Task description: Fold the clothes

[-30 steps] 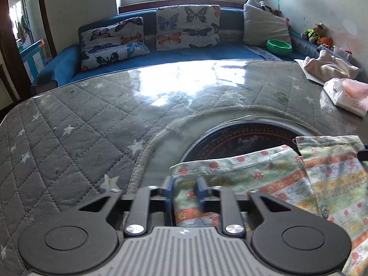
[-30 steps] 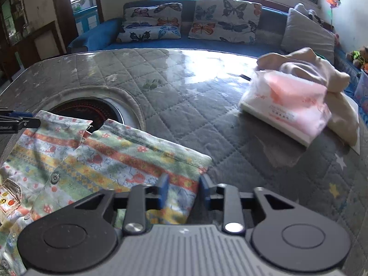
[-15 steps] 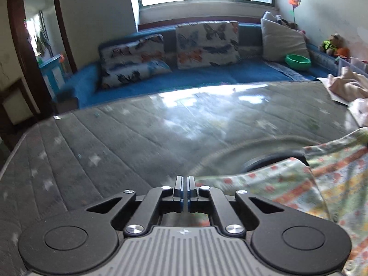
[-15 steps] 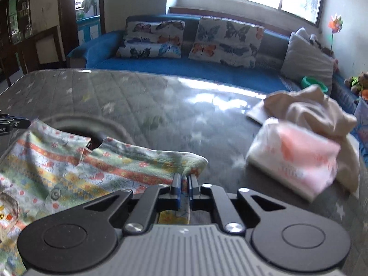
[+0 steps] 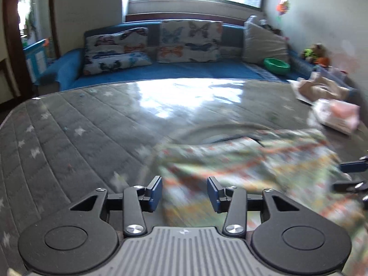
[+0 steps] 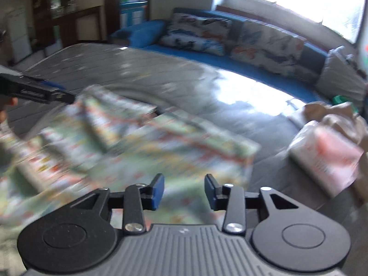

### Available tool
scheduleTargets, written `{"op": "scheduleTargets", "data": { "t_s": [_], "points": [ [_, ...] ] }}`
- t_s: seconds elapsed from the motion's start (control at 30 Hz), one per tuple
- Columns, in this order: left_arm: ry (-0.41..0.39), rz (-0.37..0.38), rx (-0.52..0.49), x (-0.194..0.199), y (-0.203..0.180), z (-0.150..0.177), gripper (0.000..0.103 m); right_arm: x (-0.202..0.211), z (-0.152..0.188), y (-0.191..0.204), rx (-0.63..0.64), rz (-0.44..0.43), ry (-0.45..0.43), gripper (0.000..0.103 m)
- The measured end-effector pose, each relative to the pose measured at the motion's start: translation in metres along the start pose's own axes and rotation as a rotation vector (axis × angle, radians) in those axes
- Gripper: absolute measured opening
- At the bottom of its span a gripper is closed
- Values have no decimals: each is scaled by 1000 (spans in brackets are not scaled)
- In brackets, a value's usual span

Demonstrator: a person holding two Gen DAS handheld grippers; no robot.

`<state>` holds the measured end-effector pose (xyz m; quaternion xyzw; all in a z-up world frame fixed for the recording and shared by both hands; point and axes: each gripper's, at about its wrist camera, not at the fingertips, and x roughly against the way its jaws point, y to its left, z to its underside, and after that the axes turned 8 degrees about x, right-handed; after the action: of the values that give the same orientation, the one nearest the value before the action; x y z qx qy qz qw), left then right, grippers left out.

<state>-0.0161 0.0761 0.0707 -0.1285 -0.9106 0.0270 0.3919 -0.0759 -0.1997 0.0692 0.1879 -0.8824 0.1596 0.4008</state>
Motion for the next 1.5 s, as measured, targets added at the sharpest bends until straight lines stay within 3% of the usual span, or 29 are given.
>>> {"op": "scheduleTargets", "data": {
  "t_s": [0.2,0.3,0.37,0.5,0.63,0.83,1.0,1.33,1.5],
  "points": [
    [30,81,-60,36,-26,47,57,26,21,53,84,-50,-12,57],
    [51,76,-66,45,-30,67,58,37,30,72,98,-56,-27,61],
    [63,69,-65,49,-31,80,59,41,36,81,110,-51,-34,70],
    [70,51,-61,53,-38,93,65,42,48,97,121,-40,-31,74],
    [62,31,-66,57,-45,101,78,40,56,105,111,7,-52,87],
    [50,-1,-92,57,-58,111,96,36,60,99,28,6,-39,103],
    [53,-18,-66,57,-57,116,103,33,66,89,-50,-28,-42,103],
    [55,-38,-56,57,-59,119,103,35,73,93,-71,-6,-92,103],
    [57,-49,-53,57,-60,118,103,40,72,91,-77,-15,-73,103]
  ]
}}
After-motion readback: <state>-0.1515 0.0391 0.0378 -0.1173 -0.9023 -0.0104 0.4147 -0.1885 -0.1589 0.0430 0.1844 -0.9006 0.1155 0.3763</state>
